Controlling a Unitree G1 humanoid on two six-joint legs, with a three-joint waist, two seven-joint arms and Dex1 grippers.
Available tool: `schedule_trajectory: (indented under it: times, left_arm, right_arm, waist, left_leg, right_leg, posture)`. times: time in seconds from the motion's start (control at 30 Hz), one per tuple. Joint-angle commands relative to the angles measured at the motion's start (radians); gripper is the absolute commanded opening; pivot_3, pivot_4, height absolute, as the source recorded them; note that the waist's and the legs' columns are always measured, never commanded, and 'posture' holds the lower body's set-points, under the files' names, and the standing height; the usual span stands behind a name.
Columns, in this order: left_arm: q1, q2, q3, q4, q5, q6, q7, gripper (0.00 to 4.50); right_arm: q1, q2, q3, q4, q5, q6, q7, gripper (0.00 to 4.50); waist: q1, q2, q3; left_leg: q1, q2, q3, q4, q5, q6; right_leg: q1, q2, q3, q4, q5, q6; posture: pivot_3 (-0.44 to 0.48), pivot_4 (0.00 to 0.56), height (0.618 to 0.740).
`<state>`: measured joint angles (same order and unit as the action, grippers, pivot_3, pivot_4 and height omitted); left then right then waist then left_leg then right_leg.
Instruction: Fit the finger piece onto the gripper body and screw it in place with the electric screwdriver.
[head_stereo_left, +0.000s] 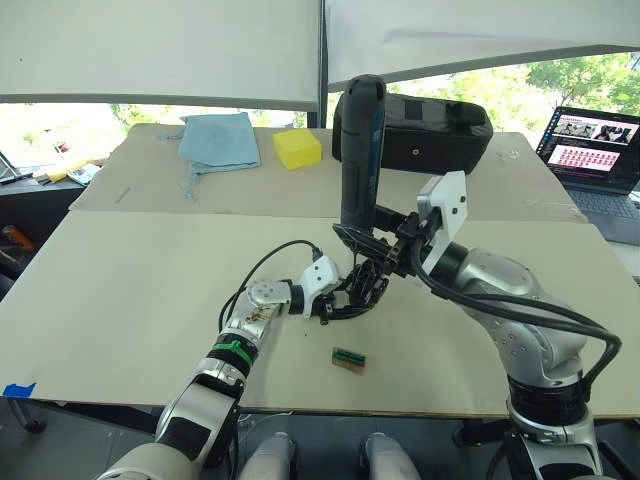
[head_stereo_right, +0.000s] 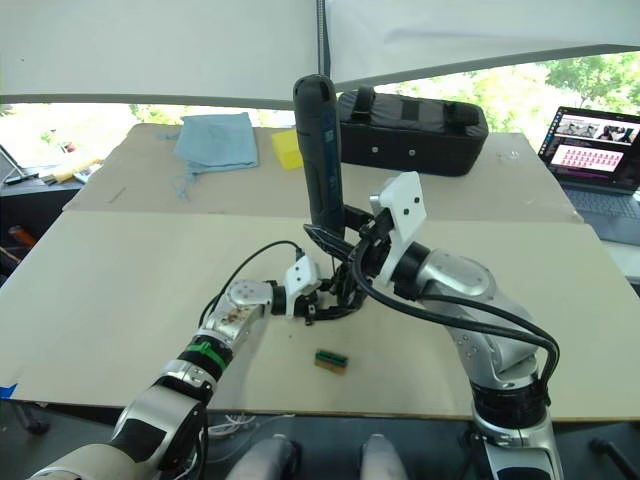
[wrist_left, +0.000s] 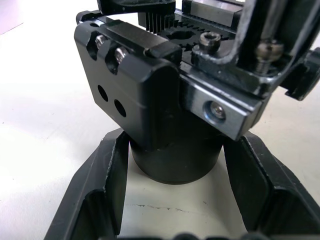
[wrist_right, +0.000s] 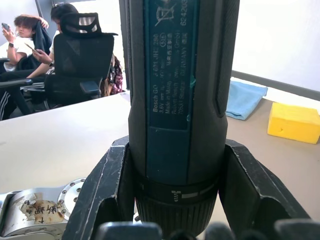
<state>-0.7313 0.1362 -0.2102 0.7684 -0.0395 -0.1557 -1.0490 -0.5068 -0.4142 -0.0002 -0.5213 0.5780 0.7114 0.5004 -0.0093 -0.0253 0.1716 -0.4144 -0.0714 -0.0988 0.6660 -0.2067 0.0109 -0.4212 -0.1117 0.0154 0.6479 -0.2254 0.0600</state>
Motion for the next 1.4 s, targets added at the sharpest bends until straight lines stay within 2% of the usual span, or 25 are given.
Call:
schedule_trajectory:
  times: [0.03,0.47,0.67,1.17,1.4]
  left_arm:
    - [-0.029,-0.008,0.011,-0.01,-0.01,-0.03,0.005,2.3]
    - [-0.036,-0.01,0.011,0.005,-0.01,-0.041,0.004,2.3]
    - [-0.039,-0.01,0.013,0.005,-0.01,-0.04,0.006,2.3]
    - [-0.053,-0.012,0.017,0.022,-0.011,-0.044,0.013,2.3]
    - [-0.056,-0.011,0.018,0.028,-0.011,-0.046,0.016,2.3]
  right_arm:
    - [0.008,0.0,0.011,-0.031,-0.017,-0.049,0.009,1.92]
    - [0.016,-0.006,0.048,-0.025,-0.041,-0.077,0.032,1.92]
    - [0.032,-0.074,0.096,0.033,-0.153,-0.137,0.067,1.92]
    - [0.072,-0.139,0.125,0.089,-0.128,-0.03,0.109,1.92]
    - [0.098,-0.164,0.121,0.128,-0.155,-0.056,0.12,1.92]
  waist:
    - [-0.001,0.0,0.0]
    - [-0.001,0.0,0.0]
    - [-0.001,0.0,0.0]
    - [0.008,0.0,0.0]
    - [0.012,0.0,-0.001]
  left_leg:
    - [0.0,0.0,0.0,0.0,0.0,0.0]
    - [0.0,0.0,0.0,0.0,0.0,0.0]
    - [0.0,-0.001,0.0,0.0,0.0,0.0]
    - [0.004,0.0,0.0,0.0,0.0,0.0]
    - [0.015,0.001,-0.002,-0.003,0.0,0.0]
  right_leg:
    - [0.0,0.0,0.0,0.0,0.0,0.0]
    - [0.0,0.0,0.0,0.0,0.0,0.0]
    - [0.001,0.0,0.0,0.0,0.0,0.0]
    - [0.005,0.0,0.0,0.0,0.0,0.0]
    - [0.018,0.0,-0.003,-0.006,-0.002,0.004]
  posture:
    - [0.0,0.15,0.74]
    - [0.0,0.15,0.74]
    - [0.0,0.15,0.74]
    - [0.0,0.15,0.74]
    - [0.0,0.15,0.74]
